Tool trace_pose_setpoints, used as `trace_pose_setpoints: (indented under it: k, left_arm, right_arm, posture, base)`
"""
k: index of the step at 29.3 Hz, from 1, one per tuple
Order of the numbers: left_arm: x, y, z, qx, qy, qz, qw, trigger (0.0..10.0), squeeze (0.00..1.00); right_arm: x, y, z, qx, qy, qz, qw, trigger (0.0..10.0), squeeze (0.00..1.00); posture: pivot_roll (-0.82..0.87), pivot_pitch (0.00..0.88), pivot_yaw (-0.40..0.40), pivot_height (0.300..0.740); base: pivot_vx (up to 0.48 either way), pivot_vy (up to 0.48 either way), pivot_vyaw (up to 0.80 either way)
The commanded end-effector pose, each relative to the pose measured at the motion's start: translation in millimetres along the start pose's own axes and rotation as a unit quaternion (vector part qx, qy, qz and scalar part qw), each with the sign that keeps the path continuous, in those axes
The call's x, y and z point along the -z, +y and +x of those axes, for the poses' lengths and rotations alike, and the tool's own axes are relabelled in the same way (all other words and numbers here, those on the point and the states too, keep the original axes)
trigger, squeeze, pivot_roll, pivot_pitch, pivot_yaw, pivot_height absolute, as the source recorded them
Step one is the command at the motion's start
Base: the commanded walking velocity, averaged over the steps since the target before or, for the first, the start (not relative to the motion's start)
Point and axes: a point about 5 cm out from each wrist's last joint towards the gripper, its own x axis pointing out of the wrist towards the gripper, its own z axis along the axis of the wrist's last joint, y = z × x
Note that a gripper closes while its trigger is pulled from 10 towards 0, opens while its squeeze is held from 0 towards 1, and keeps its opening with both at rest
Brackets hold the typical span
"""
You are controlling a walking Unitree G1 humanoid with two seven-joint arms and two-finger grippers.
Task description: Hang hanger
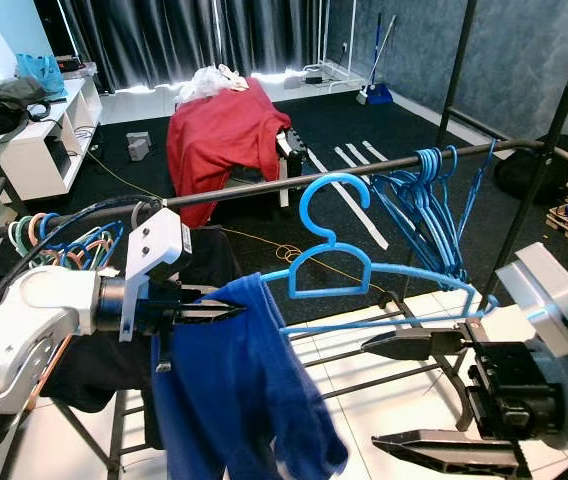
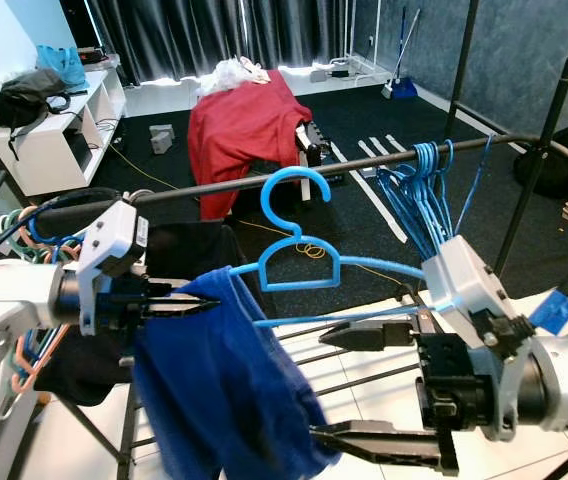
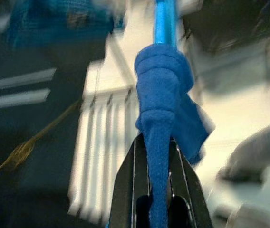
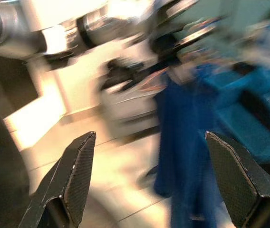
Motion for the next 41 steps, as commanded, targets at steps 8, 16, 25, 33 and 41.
trace_pose_setpoints:
  k: [8,16,25,33,41]
  left_arm:
    - [-9.4,-0.5,7.2,0.065,0.075,0.12,0.988,0.0,0.0]
    - [-45.9,0.4,14.4,0.106,-0.002,0.158,0.982,0.0,0.0]
    - [-74.3,-10.0,23.2,0.161,-0.077,0.167,0.97,0.0,0.0]
    - [-83.4,-20.8,37.0,0.196,-0.109,0.173,0.959,3.7,0.0]
    - [-88.8,-25.0,45.3,0.21,-0.122,0.182,0.953,10.0,0.0]
  right_arm:
    - [-59.7,-19.1,-65.0,0.111,-0.095,-0.093,0.985,10.0,0.0]
    - [4.3,-7.6,-60.7,0.067,0.067,0.006,0.995,10.0,0.0]
    - [6.6,-8.9,-51.2,0.051,0.029,0.018,0.998,10.0,0.0]
    - [11.3,-11.6,-29.5,0.017,0.014,0.017,1.0,10.0,0.0]
    - [14.1,-17.3,-4.8,-0.014,0.001,-0.004,1.0,10.0,0.0]
  posture:
    - [-0.15,0.0,0.043,0.74]
    - [-0.15,0.0,0.046,0.74]
    - [-0.15,0.0,0.052,0.74]
    - [-0.16,0.0,0.052,0.74]
    - [-0.16,0.0,0.053,0.74]
  base:
    - [0.0,0.0,0.0]
    - [0.0,0.0,0.0]
    - [0.0,0.0,0.0]
    - [0.0,0.0,0.0]
    - [0.0,0.0,0.0]
